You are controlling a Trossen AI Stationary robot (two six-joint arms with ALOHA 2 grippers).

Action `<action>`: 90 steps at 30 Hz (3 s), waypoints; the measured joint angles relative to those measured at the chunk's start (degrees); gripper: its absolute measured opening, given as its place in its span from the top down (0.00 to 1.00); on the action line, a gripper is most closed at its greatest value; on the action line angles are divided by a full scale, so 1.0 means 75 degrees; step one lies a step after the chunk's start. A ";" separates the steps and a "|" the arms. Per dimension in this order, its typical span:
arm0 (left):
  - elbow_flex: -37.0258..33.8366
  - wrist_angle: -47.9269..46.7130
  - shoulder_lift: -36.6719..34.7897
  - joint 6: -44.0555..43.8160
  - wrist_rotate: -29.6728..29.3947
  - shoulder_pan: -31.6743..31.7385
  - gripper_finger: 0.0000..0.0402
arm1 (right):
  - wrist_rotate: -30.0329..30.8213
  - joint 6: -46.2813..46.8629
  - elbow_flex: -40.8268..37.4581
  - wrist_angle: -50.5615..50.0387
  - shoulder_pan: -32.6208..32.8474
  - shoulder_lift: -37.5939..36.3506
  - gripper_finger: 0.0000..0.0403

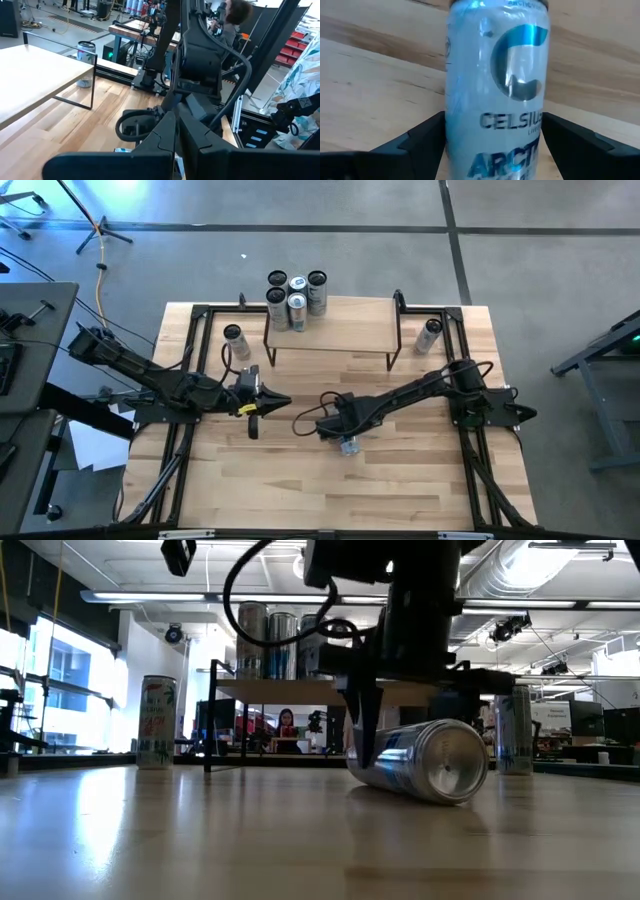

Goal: Place canned beverage on shelf
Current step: Put the bottom right black soda can on the shelf

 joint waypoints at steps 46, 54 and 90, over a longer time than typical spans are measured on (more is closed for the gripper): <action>-0.0012 0.0550 -0.0408 0.0201 -0.0478 0.0944 1.00 | 0.3678 -0.9557 -0.4588 0.8032 0.0853 -0.4361 0.43; -0.0009 0.0662 -0.0408 0.0200 -0.0487 0.0941 1.00 | 0.2998 -1.0373 -0.4077 0.7862 0.0035 -0.4361 0.41; -0.0006 0.0720 -0.0408 0.0611 -0.1063 0.1093 1.00 | 0.2843 -1.2483 -0.5081 1.5498 -0.2939 -0.2699 0.40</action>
